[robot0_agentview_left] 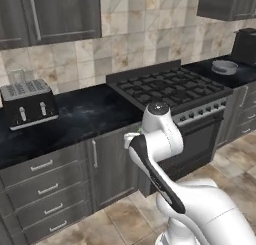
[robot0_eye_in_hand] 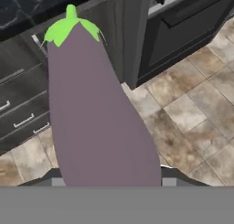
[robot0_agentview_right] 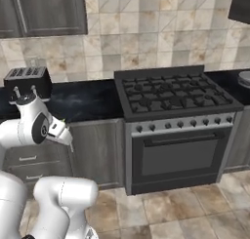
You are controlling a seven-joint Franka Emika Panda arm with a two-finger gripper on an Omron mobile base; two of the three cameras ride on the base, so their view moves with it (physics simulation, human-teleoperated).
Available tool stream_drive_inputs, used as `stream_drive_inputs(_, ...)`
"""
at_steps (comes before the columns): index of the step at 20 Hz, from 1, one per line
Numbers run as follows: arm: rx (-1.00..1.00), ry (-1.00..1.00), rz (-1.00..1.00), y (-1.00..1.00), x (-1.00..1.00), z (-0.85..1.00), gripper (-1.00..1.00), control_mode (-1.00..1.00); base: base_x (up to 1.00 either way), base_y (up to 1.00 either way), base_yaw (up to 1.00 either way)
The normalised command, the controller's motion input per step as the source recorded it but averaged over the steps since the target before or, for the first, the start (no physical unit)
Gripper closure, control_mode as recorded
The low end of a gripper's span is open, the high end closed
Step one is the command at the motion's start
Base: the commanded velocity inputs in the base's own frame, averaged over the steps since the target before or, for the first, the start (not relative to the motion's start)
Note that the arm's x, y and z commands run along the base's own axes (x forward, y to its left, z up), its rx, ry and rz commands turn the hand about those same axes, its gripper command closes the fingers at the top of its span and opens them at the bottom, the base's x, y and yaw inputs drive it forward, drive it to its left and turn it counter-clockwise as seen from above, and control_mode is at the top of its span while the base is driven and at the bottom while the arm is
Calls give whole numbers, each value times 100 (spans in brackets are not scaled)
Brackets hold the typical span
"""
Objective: Turn on the sink faucet. Then move the eggplant from the counter to the sink. Turn off the sink. Move the vegetable from the sink to the pot next to the stove. Finally move the pot to the front right burner.
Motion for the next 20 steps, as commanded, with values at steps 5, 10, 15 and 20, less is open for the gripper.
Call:
stream_drive_inputs(5, 0, 0, 0, 0, 0, 0, 100, 100, 47, -77, 0)
stream_drive_inputs(10, 0, 0, 0, 0, 0, 0, 100, 100, 44, -93, 3)
stream_drive_inputs(15, 0, 0, 0, 0, 0, 0, 100, 100, 42, -96, 7)
stream_drive_inputs(20, 0, 0, 0, 0, 0, 0, 100, 100, 38, -92, 10)
